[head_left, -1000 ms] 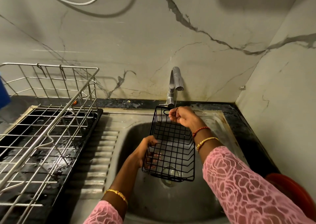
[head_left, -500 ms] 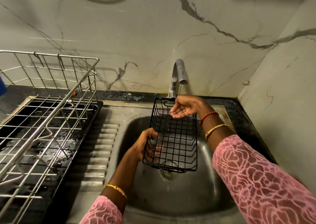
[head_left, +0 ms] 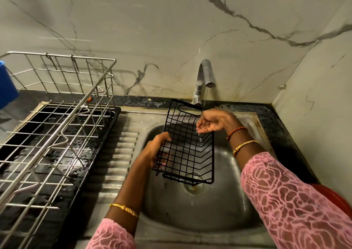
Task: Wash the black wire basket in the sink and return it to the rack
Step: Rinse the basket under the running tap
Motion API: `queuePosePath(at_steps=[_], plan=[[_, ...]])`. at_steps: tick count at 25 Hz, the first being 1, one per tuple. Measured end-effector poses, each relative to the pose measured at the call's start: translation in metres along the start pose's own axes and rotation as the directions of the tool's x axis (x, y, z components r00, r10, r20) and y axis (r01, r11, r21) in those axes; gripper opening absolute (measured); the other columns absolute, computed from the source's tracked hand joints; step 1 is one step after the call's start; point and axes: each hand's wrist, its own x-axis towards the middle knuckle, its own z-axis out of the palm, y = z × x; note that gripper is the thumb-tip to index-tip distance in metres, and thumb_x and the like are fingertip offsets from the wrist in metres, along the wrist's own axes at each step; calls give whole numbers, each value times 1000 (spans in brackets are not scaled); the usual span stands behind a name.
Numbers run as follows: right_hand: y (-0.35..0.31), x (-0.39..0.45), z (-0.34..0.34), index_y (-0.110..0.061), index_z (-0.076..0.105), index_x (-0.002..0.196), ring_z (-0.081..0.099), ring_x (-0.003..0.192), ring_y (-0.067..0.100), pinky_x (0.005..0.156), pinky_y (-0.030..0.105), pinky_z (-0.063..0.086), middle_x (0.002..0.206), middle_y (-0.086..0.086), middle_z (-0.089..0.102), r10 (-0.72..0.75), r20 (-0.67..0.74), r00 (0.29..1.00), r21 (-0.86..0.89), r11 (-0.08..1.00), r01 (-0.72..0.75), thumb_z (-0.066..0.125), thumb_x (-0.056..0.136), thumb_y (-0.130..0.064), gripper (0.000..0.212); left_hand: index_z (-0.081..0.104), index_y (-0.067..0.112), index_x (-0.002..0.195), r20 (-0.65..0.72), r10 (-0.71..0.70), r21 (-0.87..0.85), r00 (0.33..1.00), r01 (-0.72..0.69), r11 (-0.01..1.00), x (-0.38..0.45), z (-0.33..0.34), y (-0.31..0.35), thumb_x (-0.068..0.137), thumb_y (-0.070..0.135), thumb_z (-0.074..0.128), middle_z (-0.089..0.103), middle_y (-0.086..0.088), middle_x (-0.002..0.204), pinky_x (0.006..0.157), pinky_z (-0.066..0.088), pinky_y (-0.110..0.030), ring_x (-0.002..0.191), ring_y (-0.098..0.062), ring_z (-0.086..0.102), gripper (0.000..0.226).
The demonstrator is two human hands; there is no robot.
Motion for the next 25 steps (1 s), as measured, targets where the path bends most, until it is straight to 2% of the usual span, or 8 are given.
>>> queuePosePath(at_steps=[9, 13, 16, 18, 20, 22, 24, 25], plan=[[-1, -1, 0, 11, 57, 90, 58, 105, 36, 90, 39, 52, 108, 28, 55, -4, 5, 1000, 26, 1000, 4, 25, 84, 10, 33, 62, 14, 96, -16, 71, 18, 997, -70, 997, -2, 2, 3, 58, 45, 60, 67, -14, 76, 54, 45, -28, 62, -27, 61, 50], [-2, -7, -2, 13, 56, 106, 56, 112, 36, 92, 37, 50, 112, 29, 56, -14, 13, 1000, 95, 995, 13, 25, 85, 11, 37, 60, 14, 92, -7, 76, -7, 997, -76, 997, -3, 6, 4, 71, 38, 56, 67, -15, 81, 55, 44, -27, 61, -24, 61, 32], [-6, -19, -1, 10, 55, 111, 59, 110, 34, 89, 36, 52, 118, 28, 56, -84, 51, 995, 188, 979, 73, 26, 88, 11, 37, 56, 10, 88, 95, 62, -132, 994, -49, 990, -1, 9, -1, 71, 25, 49, 66, -15, 78, 56, 40, -27, 64, -25, 62, 24], [-8, -29, 0, 4, 59, 105, 62, 103, 30, 88, 36, 53, 115, 25, 60, -195, -21, 981, 189, 962, 196, 32, 90, 9, 31, 57, 9, 101, 124, 91, -208, 988, -64, 976, 5, 12, -8, 68, 18, 43, 68, -16, 86, 60, 42, -28, 70, -26, 66, 37], [-2, -37, -2, -2, 62, 97, 66, 90, 24, 81, 34, 56, 104, 18, 65, -393, -295, 871, 117, 890, 441, 42, 91, 4, 22, 56, 11, 117, 118, 122, -207, 986, -96, 974, 13, 17, -15, 69, 10, 36, 70, -15, 96, 60, 45, -27, 76, -25, 68, 51], [13, -48, -4, -11, 64, 85, 66, 76, 15, 68, 28, 58, 87, 6, 68, -503, -614, 608, -1, 771, 637, 50, 91, -3, 17, 53, 12, 117, 142, 160, -227, 977, -125, 966, 18, 26, -19, 67, 5, 32, 69, -15, 101, 52, 46, -22, 77, -23, 69, 55], [41, -55, -5, -22, 58, 71, 63, 67, 13, 59, 27, 56, 72, -3, 63, -406, -827, 388, -39, 731, 681, 54, 88, -9, 22, 51, 13, 117, 161, 196, -245, 967, -154, 957, 22, 34, -19, 64, 2, 32, 65, -17, 106, 49, 44, -21, 81, -24, 69, 57], [58, -54, -5, -26, 54, 67, 60, 64, 15, 59, 28, 54, 67, -5, 59, -321, -878, 355, -9, 753, 658, 55, 87, -11, 25, 49, 14, 118, 164, 213, -247, 963, -169, 954, 25, 36, -19, 59, 2, 35, 64, -17, 107, 50, 43, -21, 84, -25, 67, 62]])
